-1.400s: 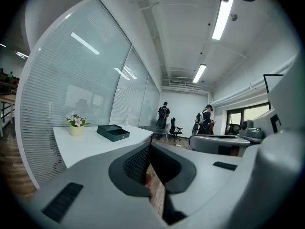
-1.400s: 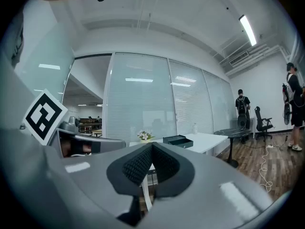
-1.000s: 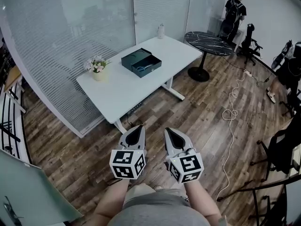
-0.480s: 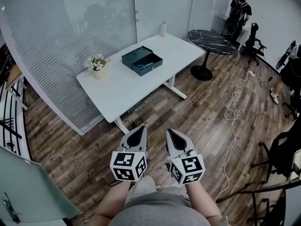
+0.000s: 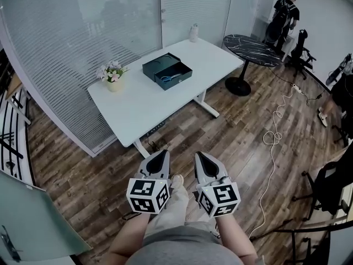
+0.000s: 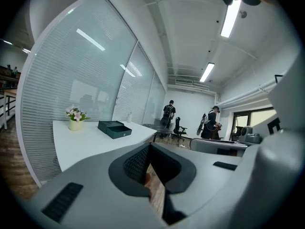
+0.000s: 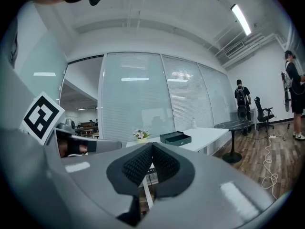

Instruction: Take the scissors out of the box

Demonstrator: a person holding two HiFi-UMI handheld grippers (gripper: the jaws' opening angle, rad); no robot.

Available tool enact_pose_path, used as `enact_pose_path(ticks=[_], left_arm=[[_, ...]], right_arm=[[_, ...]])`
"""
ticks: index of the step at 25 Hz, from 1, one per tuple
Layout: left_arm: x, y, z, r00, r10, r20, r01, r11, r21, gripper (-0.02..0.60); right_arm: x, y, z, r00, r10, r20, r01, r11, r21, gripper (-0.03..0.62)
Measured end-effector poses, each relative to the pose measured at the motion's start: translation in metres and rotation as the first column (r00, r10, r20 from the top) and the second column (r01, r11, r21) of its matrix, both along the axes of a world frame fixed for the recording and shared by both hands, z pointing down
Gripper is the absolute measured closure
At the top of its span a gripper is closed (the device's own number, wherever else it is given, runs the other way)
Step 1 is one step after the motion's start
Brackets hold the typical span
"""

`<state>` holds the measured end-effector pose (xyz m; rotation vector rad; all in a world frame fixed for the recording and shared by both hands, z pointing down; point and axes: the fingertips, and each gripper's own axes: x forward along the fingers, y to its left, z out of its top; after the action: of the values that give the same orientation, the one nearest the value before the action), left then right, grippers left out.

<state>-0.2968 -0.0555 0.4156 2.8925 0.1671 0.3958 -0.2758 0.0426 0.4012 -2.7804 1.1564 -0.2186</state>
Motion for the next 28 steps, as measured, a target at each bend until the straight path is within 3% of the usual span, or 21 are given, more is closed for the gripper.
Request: enact_pose_path(ticks=[15, 28], left_arm=[[0.159, -0.04, 0.012, 1.0, -0.012, -0.001, 0.012, 1.0, -0.012, 0.576], [0.31, -0.096, 0.019, 0.998, -0.051, 0.03, 0.051, 0.998, -0.021, 0.577]], right_arm=[[0.154, -0.032, 0.012, 1.0, -0.003, -0.005, 0.003, 1.0, -0.018, 0.586], [0.309, -0.104, -0.004, 0.995, -0.096, -0.021, 0.095, 0.995, -0.023, 0.586]])
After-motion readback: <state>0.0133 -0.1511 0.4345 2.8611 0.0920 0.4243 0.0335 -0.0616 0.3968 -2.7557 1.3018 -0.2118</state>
